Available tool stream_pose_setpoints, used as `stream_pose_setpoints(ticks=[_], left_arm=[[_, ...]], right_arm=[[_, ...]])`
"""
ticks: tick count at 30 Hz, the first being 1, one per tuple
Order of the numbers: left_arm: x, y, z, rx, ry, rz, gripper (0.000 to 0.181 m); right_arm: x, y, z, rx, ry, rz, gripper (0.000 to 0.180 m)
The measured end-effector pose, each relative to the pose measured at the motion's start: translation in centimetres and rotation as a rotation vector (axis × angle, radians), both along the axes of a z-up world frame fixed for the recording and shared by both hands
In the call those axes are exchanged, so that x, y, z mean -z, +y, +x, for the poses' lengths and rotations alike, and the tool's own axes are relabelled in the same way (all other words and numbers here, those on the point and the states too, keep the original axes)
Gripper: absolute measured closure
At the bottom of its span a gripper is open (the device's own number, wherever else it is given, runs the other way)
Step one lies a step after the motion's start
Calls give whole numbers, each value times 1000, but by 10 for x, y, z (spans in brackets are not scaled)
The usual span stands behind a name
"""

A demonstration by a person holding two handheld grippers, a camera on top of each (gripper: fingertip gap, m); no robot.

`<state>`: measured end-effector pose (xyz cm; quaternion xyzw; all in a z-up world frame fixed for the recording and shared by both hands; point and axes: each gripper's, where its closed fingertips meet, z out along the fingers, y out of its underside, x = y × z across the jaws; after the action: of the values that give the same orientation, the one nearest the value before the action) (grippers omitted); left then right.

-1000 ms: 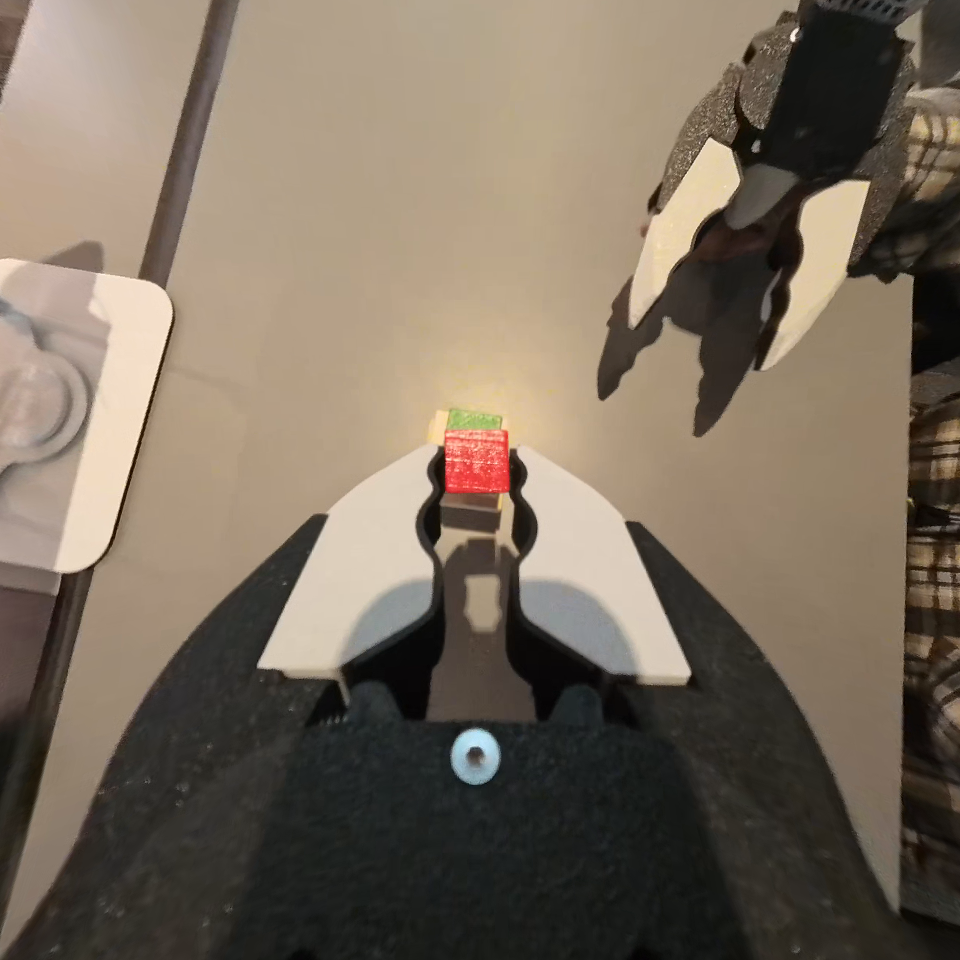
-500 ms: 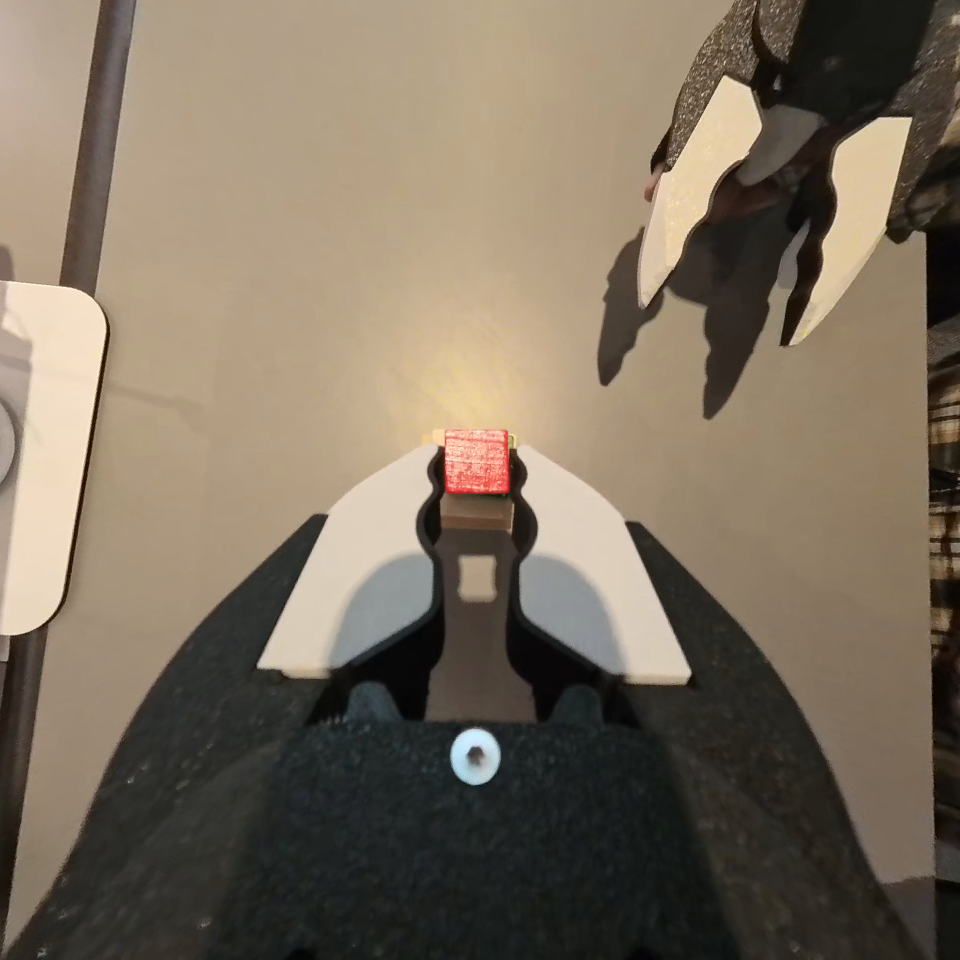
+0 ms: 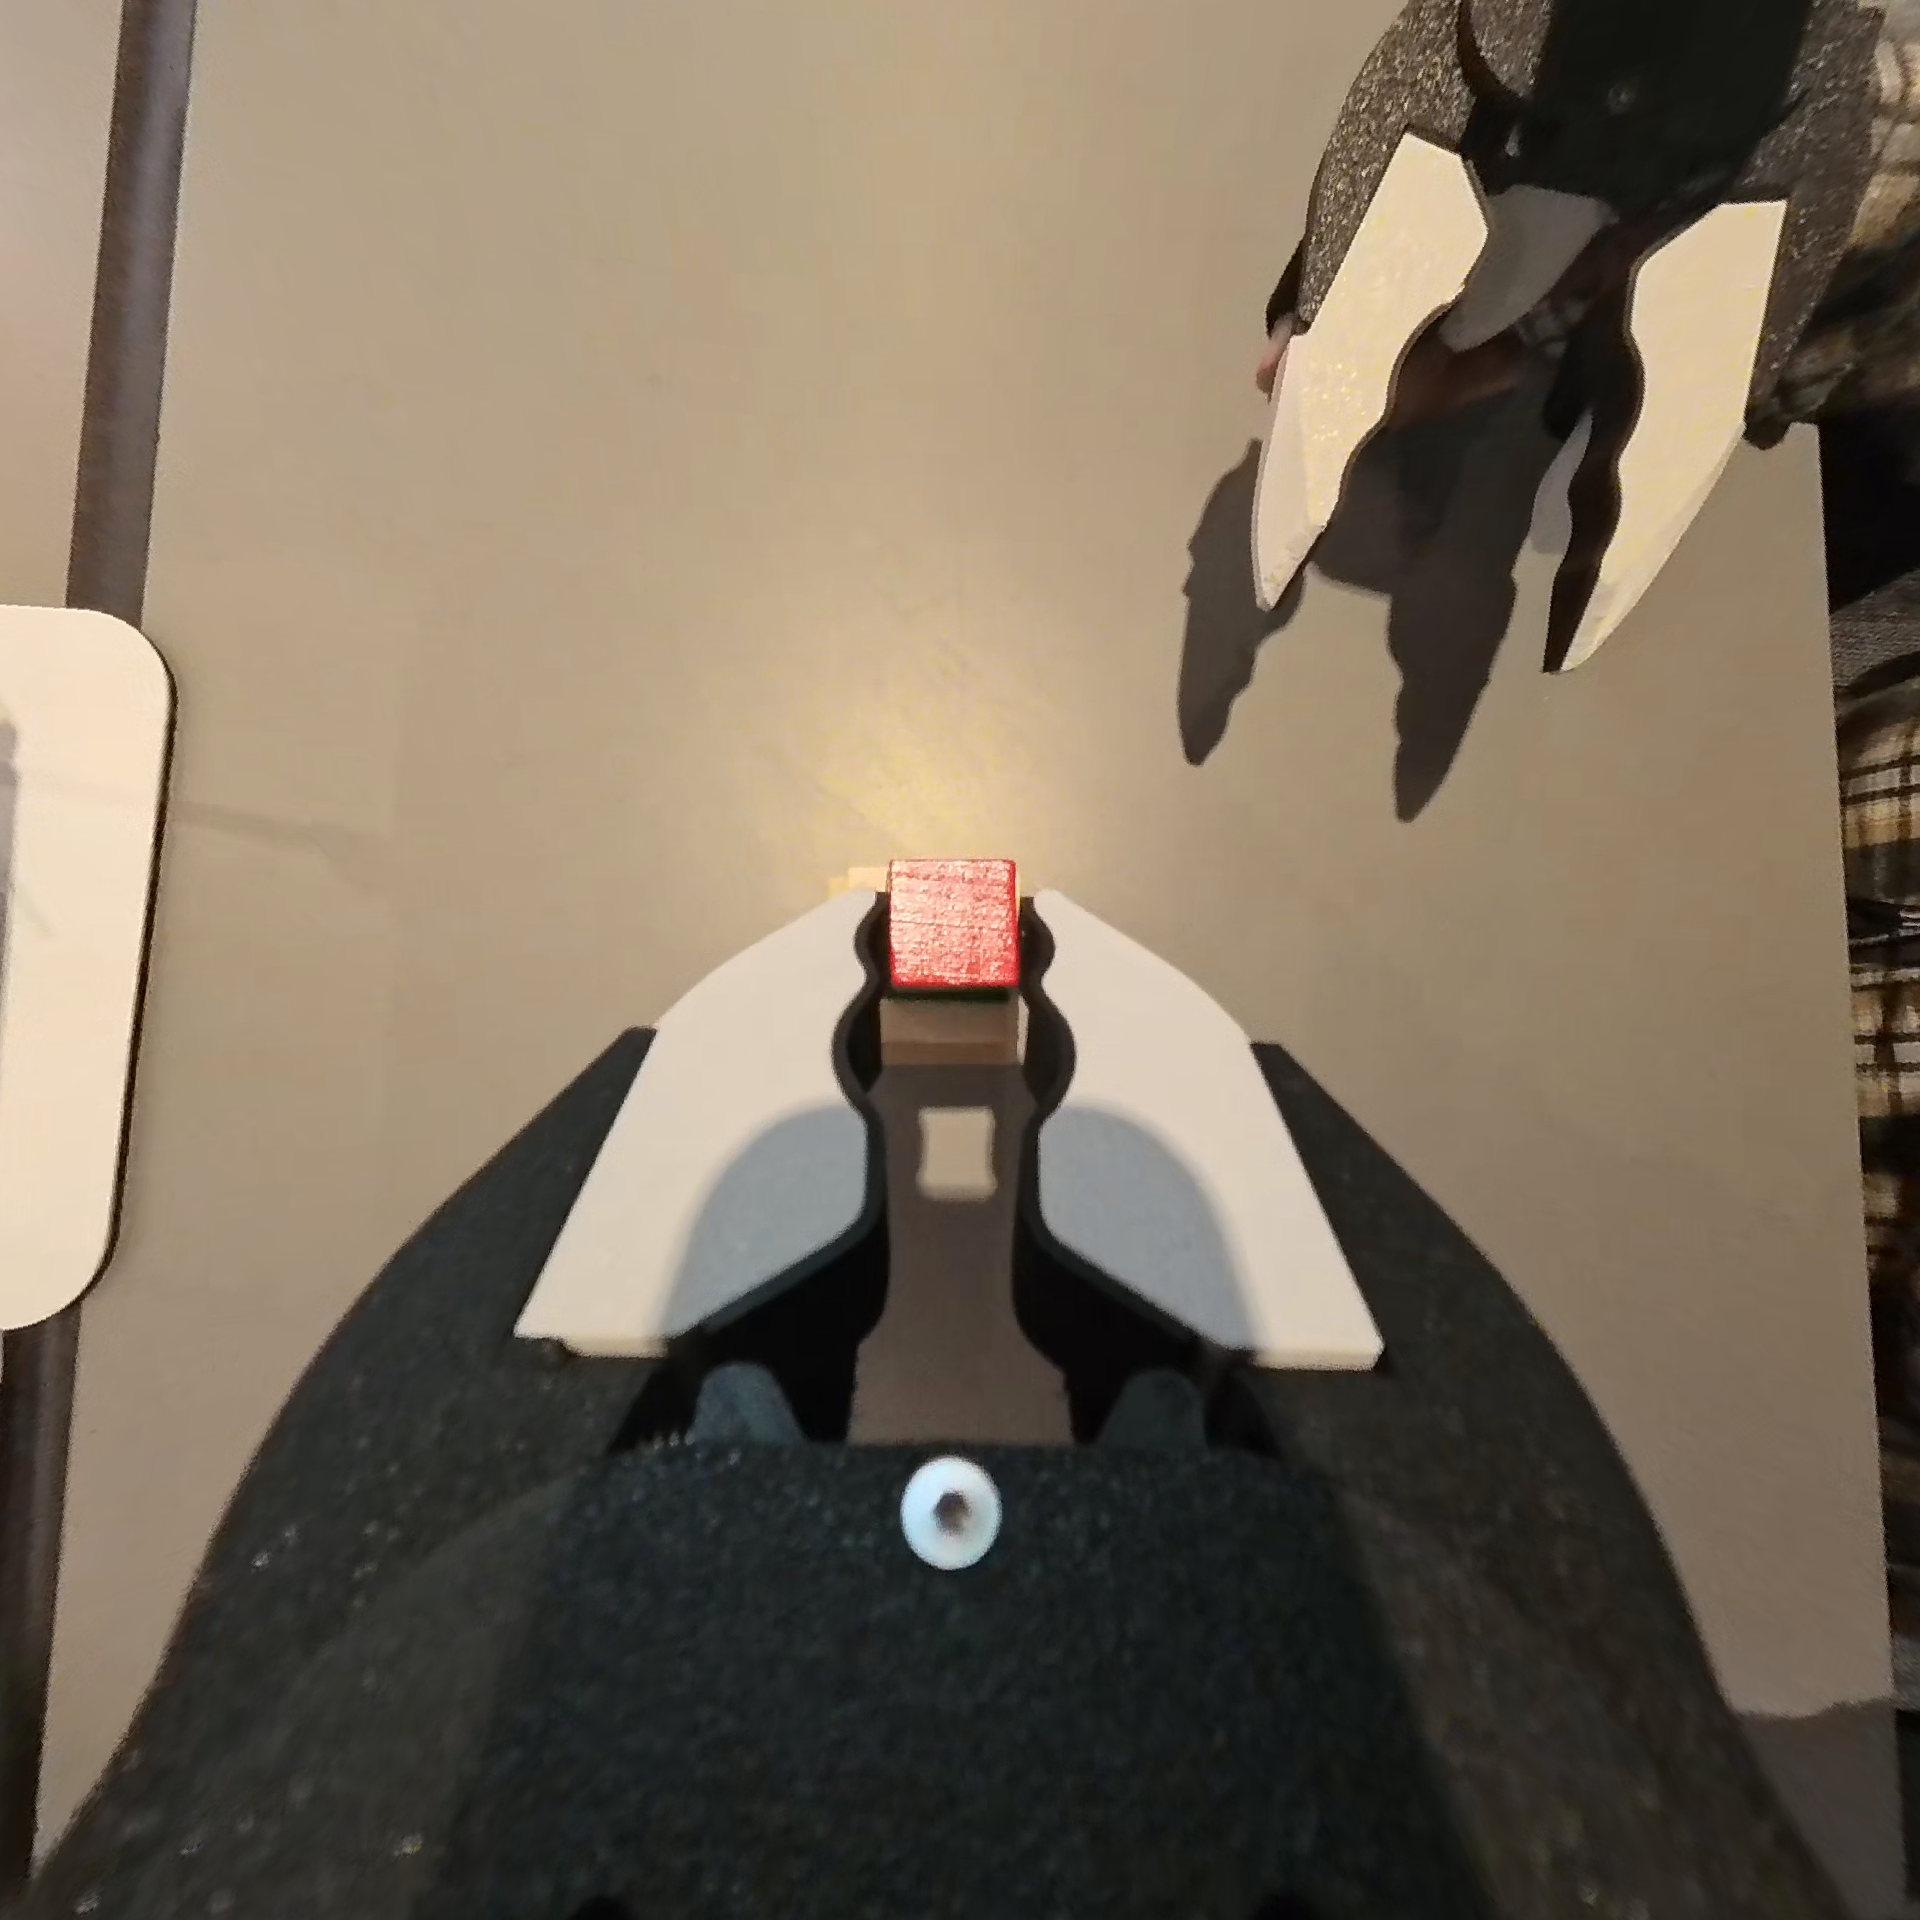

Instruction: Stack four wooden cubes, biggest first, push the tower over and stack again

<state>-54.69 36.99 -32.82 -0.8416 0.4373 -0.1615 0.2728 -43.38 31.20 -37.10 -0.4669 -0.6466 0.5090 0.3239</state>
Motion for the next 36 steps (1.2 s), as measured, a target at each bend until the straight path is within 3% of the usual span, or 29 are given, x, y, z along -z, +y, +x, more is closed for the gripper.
stream_pose_setpoints(ticks=[36], left_arm=[[5, 2, 1, 0, -14, -5, 158]], right_arm=[[-1, -2, 0, -5, -3, -1, 113]])
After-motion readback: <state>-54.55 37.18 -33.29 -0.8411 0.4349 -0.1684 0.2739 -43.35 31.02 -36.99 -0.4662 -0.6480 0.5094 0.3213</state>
